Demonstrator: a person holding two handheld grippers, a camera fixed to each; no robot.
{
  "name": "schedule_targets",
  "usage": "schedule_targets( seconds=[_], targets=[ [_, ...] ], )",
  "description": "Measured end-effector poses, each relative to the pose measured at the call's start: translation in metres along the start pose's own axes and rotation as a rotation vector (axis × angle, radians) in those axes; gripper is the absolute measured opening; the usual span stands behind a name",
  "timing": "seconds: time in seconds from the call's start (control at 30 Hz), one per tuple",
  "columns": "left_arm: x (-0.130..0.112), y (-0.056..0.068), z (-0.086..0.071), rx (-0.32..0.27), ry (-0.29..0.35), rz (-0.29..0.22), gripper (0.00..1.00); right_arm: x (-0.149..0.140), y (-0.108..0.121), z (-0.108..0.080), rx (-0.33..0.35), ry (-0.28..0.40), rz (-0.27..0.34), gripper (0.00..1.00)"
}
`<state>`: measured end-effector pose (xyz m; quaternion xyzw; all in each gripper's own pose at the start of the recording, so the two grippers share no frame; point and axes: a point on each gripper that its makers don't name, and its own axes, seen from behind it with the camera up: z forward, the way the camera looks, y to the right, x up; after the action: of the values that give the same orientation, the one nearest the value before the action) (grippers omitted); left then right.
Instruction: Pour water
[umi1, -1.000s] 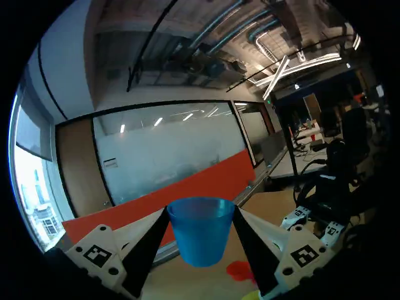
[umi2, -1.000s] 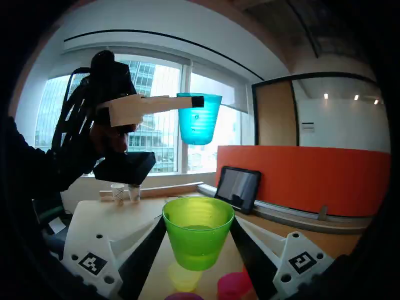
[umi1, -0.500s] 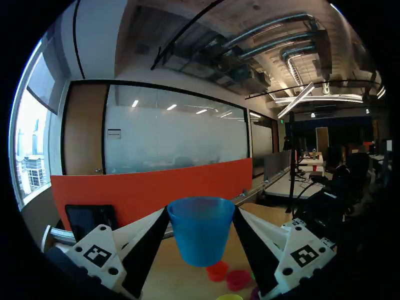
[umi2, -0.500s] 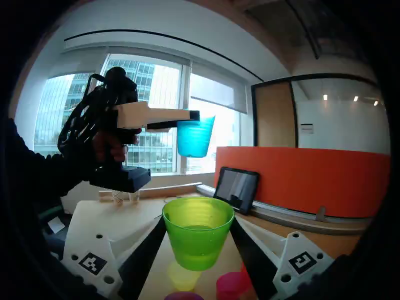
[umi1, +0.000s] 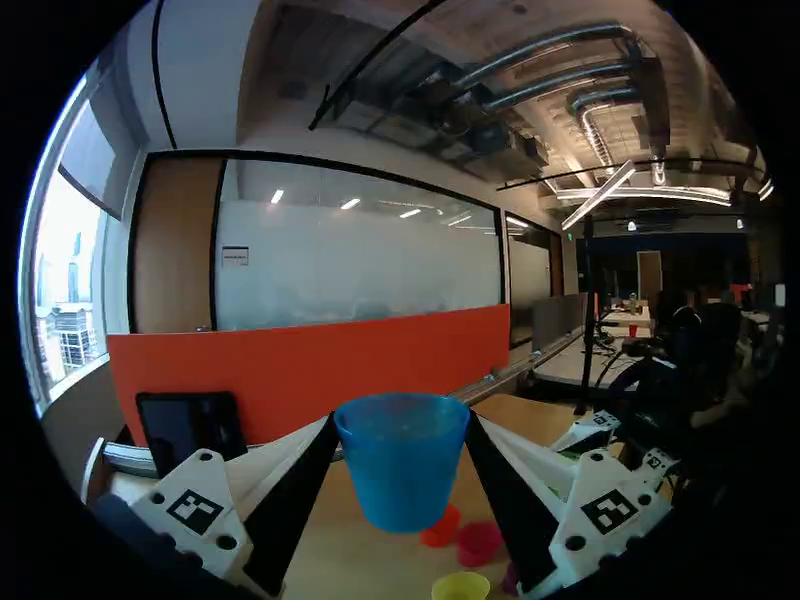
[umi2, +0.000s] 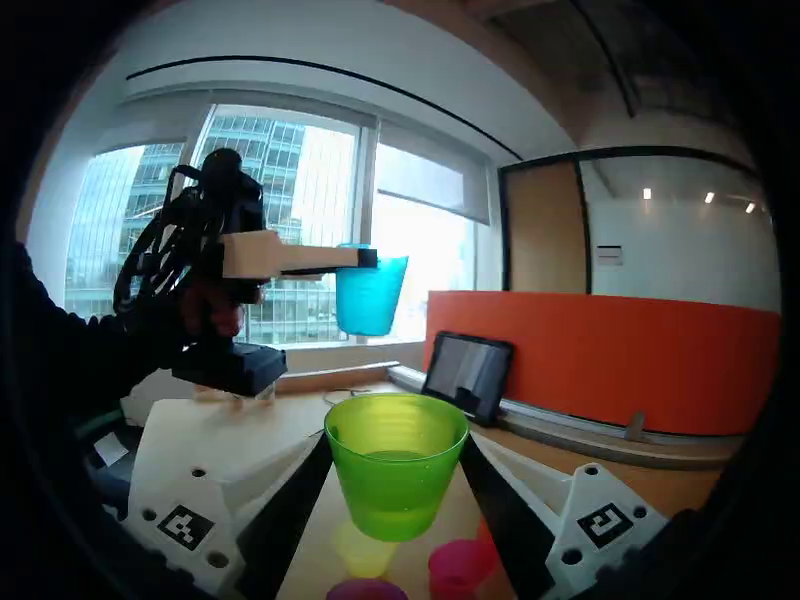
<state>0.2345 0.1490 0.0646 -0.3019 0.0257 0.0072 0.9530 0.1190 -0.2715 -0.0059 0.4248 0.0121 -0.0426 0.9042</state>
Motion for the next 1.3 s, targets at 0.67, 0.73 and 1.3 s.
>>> schedule_targets(
  seconds=[0.67,0.73,1.3],
  targets=[
    [-0.069,-0.007,-0.038,0.022,-0.094,-0.008,0.89,-0.006,0.044,-0.04,-0.113,-0.052,0.004,0.9],
    [-0.077,-0.007,-0.04,0.018,-0.109,-0.008,0.89,-0.008,0.049,-0.043,-0.124,-0.06,0.003,0.9],
    [-0.134,-0.009,-0.045,-0.005,-0.236,0.013,0.89,-0.03,0.064,-0.054,-0.128,-0.148,0.006,0.9]
  ],
)
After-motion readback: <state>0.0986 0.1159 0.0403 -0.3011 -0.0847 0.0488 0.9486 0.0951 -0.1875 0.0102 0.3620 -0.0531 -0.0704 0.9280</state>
